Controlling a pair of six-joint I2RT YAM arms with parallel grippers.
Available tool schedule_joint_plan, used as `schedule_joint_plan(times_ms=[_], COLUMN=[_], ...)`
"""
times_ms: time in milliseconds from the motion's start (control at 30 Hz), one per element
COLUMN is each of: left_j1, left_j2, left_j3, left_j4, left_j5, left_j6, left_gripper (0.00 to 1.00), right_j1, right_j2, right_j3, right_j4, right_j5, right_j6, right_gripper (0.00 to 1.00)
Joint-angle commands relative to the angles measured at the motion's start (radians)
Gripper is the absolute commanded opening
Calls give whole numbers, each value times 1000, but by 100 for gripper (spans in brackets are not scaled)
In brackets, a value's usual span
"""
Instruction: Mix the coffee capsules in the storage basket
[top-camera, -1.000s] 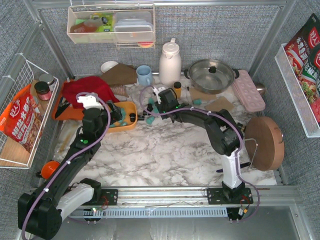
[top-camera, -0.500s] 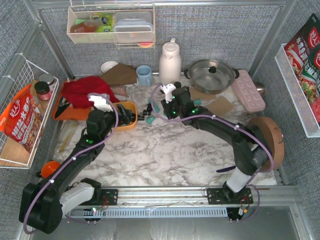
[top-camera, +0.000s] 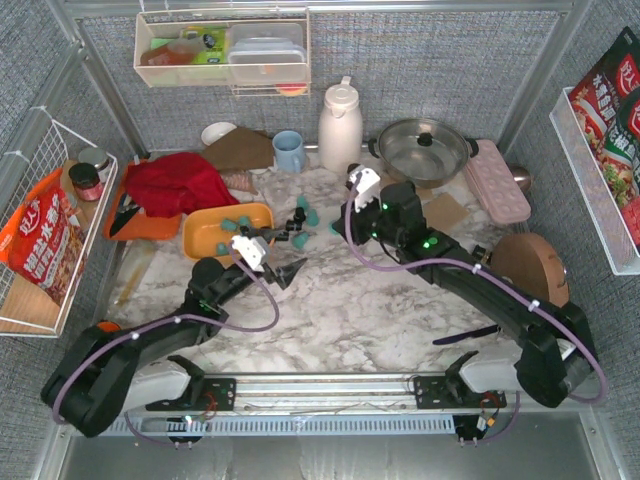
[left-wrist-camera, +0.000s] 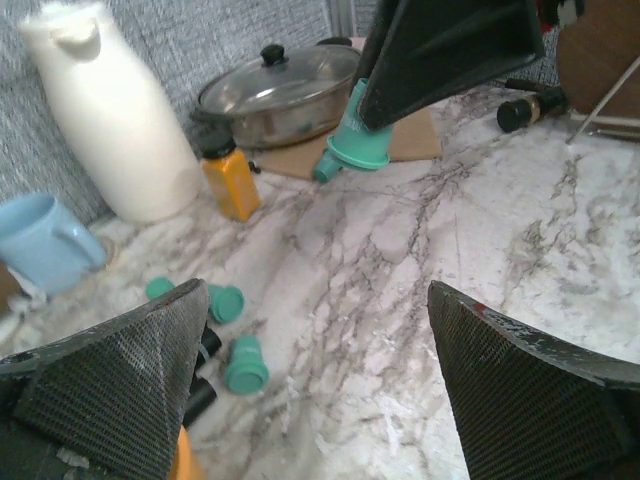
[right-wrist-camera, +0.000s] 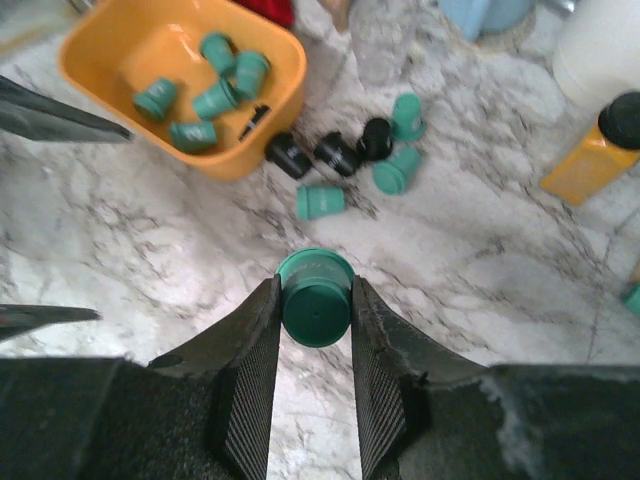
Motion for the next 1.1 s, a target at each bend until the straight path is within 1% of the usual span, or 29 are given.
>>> schedule_joint_plan(times_ms=[0,100,267,433,633,900,967,1067], left_j1=[-9,-12,-29,-61,-85,-96,-95,-97], left_j2=[104,208,328,394,423,423,423,427], left_j3=[4,11,41,77,94,96,100,105], left_j4=[276,354,458,486,482,460,446,443], left_j5=[157,196,198,179,180,137,136,124], left_j6=[206,274,338,370,386,401,403,404], left_gripper=[99,99,99,99,98,90,85,74], right_j1=[2,2,5,12,23,36,38,42], right_j2=[-43,-59,-69,-55,-34,-17,-17,-16], right_j3=[-37,-49,-72,-74,-81,-75,-74,-73], right_j4=[65,73,103,126,167,176,175,173], right_j5=[-73,-104,-141,-169,-184,-191,-193,-193], right_j6=[78,112,159,192,221,231,231,231], right_gripper=[30,30,30,30,30,31,31,31])
